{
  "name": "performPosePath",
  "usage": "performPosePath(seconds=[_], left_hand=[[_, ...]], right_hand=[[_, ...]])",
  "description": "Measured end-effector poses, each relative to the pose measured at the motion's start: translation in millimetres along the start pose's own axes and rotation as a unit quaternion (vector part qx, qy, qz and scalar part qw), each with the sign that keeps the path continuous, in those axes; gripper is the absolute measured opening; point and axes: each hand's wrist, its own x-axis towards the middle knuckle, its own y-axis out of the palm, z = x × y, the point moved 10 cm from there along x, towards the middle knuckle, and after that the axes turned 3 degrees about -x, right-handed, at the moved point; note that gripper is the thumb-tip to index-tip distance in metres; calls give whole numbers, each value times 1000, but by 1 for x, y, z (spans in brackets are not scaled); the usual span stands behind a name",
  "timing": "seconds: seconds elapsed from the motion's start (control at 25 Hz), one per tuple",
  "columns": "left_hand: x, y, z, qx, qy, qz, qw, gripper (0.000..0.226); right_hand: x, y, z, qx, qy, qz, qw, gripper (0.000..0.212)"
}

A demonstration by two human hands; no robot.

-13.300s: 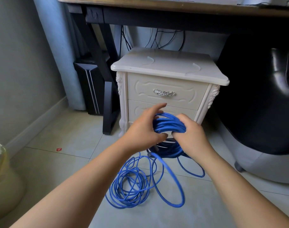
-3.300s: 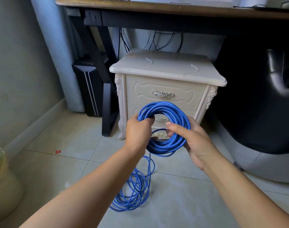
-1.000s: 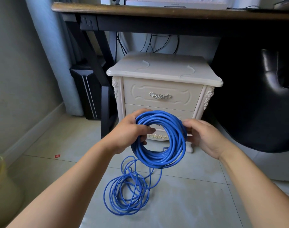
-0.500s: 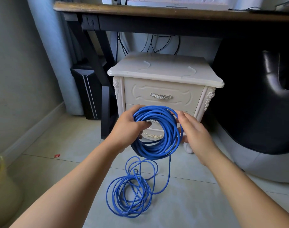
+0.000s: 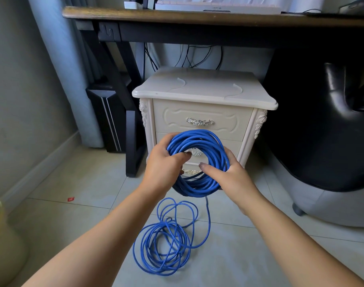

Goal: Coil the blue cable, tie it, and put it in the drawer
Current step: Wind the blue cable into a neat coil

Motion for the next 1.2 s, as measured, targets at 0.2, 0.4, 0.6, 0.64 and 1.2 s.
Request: performPosePath(seconds=[0.2, 0.4, 0.6, 0.64, 1.2], left_hand=[[-5, 1, -5, -50, 14, -29, 998, 35], [-9, 0, 17, -184, -57, -60, 979, 27], [-9, 19, 32, -209, -119, 9, 971, 27], [-7, 20, 32, -168, -125, 28, 978, 30], [-10, 31, -24, 421, 189, 30, 887, 31]], right_hand=[[-5, 18, -21, 170, 63, -4, 984, 33], [-6, 40, -13, 341, 83, 112, 930, 41], [4, 11, -9, 290, 38, -13, 956, 28], [8, 1, -8, 261, 26, -41, 964, 28], [-3, 12, 50, -284, -167, -2, 944, 32]])
